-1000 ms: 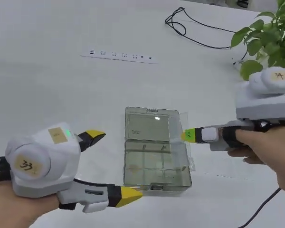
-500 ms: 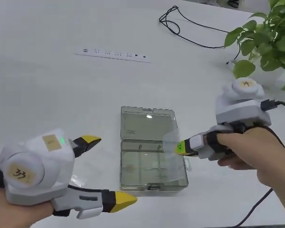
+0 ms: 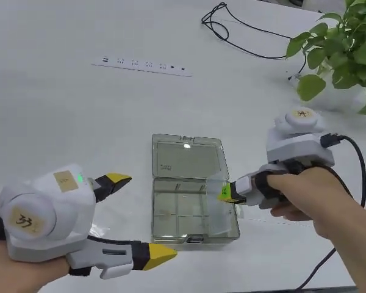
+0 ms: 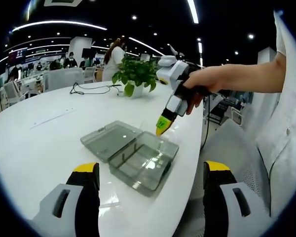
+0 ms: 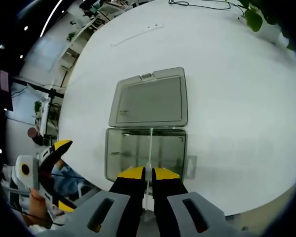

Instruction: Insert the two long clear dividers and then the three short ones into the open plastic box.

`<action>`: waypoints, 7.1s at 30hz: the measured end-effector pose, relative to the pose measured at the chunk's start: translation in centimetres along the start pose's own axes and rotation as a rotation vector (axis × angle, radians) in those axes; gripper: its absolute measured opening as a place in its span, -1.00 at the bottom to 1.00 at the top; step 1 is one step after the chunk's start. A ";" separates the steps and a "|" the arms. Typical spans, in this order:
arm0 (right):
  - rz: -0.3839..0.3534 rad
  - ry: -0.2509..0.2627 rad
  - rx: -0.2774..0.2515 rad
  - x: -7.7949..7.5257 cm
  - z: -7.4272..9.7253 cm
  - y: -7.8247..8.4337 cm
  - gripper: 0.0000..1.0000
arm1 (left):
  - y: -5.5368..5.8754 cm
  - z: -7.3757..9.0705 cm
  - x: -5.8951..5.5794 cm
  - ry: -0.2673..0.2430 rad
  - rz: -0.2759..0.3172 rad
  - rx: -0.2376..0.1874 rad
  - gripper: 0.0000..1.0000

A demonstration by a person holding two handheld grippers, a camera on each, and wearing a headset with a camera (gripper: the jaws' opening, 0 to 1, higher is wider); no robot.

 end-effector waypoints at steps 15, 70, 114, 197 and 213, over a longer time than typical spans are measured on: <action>-0.010 0.015 -0.010 -0.4 -0.9 0.4 -0.87 | 0.2 -0.4 0.0 0.012 0.013 0.004 0.75; 0.166 0.015 -0.002 -1.2 -4.7 -0.6 -0.80 | 0.4 0.1 0.0 -0.012 0.033 0.022 0.71; 0.595 -0.149 -0.284 -2.6 2.2 1.4 -0.18 | -0.5 1.4 -2.1 -0.104 0.046 0.062 0.64; 0.966 -0.224 -0.565 -7.7 4.8 6.6 0.61 | 5.4 -3.4 4.4 -0.381 0.177 0.725 -0.22; 0.951 -0.222 -0.572 -7.8 5.0 7.2 0.59 | 5.1 -3.2 4.8 -0.360 0.230 0.738 -0.37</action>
Point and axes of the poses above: the centre of the closed fingertips' face, and the gripper's own axes: z roughly backward along the fingers, x roughly to its left, y roughly out of its underside, the point moved 10 cm from there along z, roughly backward along the fingers, and after that the axes turned 7 degrees about x, right-handed, at the moved point
